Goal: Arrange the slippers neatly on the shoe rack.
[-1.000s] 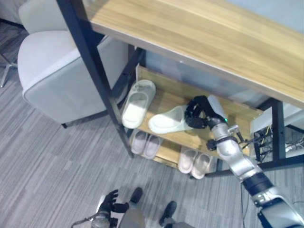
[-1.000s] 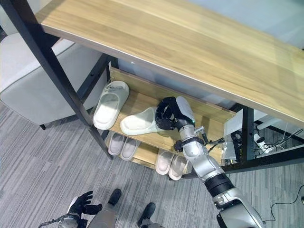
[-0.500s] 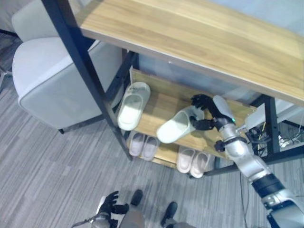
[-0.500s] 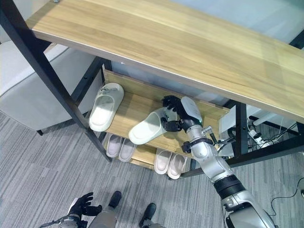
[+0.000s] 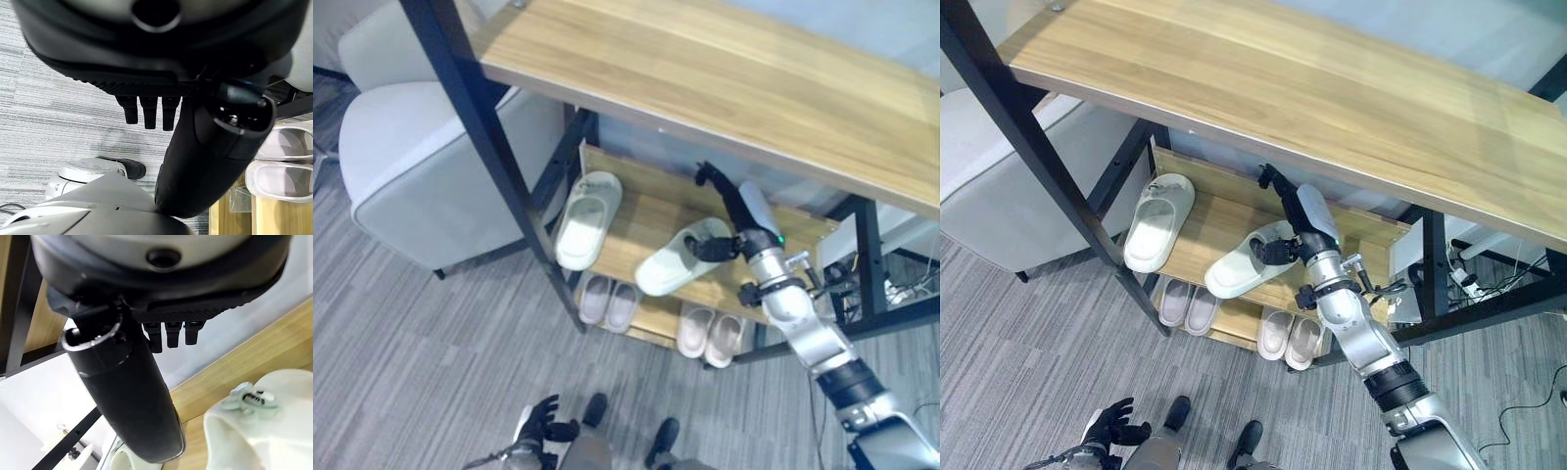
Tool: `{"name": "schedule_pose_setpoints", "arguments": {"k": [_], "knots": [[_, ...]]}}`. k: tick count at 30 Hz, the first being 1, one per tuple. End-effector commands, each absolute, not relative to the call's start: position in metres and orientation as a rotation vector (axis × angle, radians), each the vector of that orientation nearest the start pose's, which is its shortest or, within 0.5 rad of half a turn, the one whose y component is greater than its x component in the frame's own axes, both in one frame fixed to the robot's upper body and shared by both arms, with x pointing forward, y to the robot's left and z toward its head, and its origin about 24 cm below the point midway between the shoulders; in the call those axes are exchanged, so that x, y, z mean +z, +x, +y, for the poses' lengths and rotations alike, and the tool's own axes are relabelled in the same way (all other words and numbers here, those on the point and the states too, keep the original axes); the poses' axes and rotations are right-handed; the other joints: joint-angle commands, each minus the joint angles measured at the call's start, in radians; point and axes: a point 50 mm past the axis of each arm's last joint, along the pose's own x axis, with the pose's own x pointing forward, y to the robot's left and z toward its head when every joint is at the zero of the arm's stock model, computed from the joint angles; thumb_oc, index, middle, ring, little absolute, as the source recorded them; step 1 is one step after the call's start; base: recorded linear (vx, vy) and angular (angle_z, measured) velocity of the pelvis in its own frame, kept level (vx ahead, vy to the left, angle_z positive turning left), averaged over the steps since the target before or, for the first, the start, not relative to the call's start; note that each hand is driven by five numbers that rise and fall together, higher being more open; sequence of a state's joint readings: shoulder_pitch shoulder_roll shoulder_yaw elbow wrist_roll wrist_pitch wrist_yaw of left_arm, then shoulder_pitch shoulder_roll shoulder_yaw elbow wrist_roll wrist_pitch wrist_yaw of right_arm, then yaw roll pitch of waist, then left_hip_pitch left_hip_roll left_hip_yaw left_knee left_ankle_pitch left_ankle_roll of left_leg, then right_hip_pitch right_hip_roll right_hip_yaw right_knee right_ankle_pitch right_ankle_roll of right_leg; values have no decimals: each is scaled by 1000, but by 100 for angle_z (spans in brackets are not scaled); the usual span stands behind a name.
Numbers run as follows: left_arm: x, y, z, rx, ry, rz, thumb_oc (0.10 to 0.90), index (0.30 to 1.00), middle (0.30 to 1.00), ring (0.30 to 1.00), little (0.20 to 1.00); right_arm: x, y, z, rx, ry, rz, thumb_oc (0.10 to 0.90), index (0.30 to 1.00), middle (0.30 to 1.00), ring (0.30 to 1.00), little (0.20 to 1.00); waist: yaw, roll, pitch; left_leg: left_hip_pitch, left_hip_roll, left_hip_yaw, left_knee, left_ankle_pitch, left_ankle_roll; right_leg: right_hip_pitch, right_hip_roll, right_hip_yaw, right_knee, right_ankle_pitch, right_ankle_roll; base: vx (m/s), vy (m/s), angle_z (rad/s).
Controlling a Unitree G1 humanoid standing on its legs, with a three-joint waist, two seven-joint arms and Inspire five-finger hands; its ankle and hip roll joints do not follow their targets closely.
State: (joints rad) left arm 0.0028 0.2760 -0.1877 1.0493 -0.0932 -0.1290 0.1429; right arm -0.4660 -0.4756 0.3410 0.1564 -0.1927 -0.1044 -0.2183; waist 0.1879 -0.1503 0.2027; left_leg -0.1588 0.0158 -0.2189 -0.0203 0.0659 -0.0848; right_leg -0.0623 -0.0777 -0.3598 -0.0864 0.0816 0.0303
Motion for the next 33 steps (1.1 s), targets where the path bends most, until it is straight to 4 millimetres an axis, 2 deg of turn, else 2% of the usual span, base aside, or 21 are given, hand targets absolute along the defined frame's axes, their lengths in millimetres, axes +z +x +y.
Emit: {"name": "schedule_pose_setpoints", "arguments": {"k": [1, 7, 10, 14, 15, 16, 17, 18, 24, 28, 33], "knots": [[-147, 122, 226, 88, 342, 975, 800, 900, 900, 900, 900, 167, 318, -143, 61, -652, -606, 800, 900, 900, 900, 900, -12, -2, -87, 48, 10, 100, -67, -43, 31, 21, -40, 56, 60, -87, 80, 0, 0, 0], [-147, 122, 227, 94, 351, 969, 800, 900, 900, 900, 900, 133, 330, -146, 10, -714, -460, 800, 900, 900, 900, 900, 5, -3, -74, 39, 6, 93, -66, -40, 36, 17, -44, 51, 63, -85, 82, 0, 0, 0], [-147, 122, 227, 97, 353, 968, 800, 900, 900, 900, 900, 125, 332, -146, -3, -730, -428, 800, 900, 900, 900, 900, 8, -4, -71, 37, 3, 92, -66, -40, 37, 16, -45, 50, 63, -83, 83, 0, 0, 0], [-146, 123, 228, 107, 359, 962, 800, 900, 900, 900, 900, 100, 336, -154, -55, -773, -314, 800, 900, 900, 900, 900, 14, -2, -65, 32, -2, 89, -64, -39, 40, 14, -46, 47, 63, -81, 84, 0, 0, 0], [-146, 123, 228, 109, 359, 963, 800, 900, 900, 900, 900, 96, 336, -154, -60, -775, -298, 745, 818, 818, 818, 818, 14, -1, -64, 32, -3, 88, -64, -39, 40, 13, -47, 46, 63, -80, 84, 0, 0, 0], [-146, 123, 228, 109, 359, 962, 800, 900, 900, 900, 900, 90, 336, -156, -66, -780, -269, 745, 818, 818, 818, 818, 14, -1, -64, 32, -2, 87, -65, -40, 40, 12, -48, 45, 63, -79, 85, 0, 0, 0], [-146, 123, 228, 111, 358, 962, 800, 900, 900, 900, 900, 86, 336, -157, -68, -784, -252, 502, 453, 453, 453, 453, 13, -1, -64, 32, -3, 87, -65, -40, 41, 12, -49, 45, 64, -79, 85, 0, 0, 0], [-146, 123, 228, 111, 357, 964, 800, 900, 900, 900, 900, 82, 336, -158, -67, -784, -233, 400, 300, 300, 300, 300, 13, 0, -64, 32, -3, 87, -65, -40, 41, 13, -49, 45, 64, -79, 85, 0, 0, 0], [-148, 119, 228, 108, 354, 980, 800, 900, 900, 900, 900, 78, 334, -158, -54, -767, -218, 400, 300, 300, 300, 300, 8, 1, -67, 36, -6, 91, -66, -41, 43, 14, -52, 47, 65, -75, 86, 0, 0, 0], [-149, 118, 227, 106, 350, 986, 800, 900, 900, 900, 900, 83, 334, -156, -47, -761, -241, 400, 300, 300, 300, 300, 6, 0, -68, 38, -6, 95, -65, -43, 44, 13, -54, 51, 65, -74, 86, 0, 0, 0], [-149, 118, 226, 103, 341, 988, 800, 900, 900, 900, 900, 100, 334, -153, -42, -719, -309, 400, 300, 300, 300, 300, -2, 1, -75, 44, -7, 100, -66, -45, 46, 13, -55, 57, 65, -71, 86, 0, 0, 0]]}}
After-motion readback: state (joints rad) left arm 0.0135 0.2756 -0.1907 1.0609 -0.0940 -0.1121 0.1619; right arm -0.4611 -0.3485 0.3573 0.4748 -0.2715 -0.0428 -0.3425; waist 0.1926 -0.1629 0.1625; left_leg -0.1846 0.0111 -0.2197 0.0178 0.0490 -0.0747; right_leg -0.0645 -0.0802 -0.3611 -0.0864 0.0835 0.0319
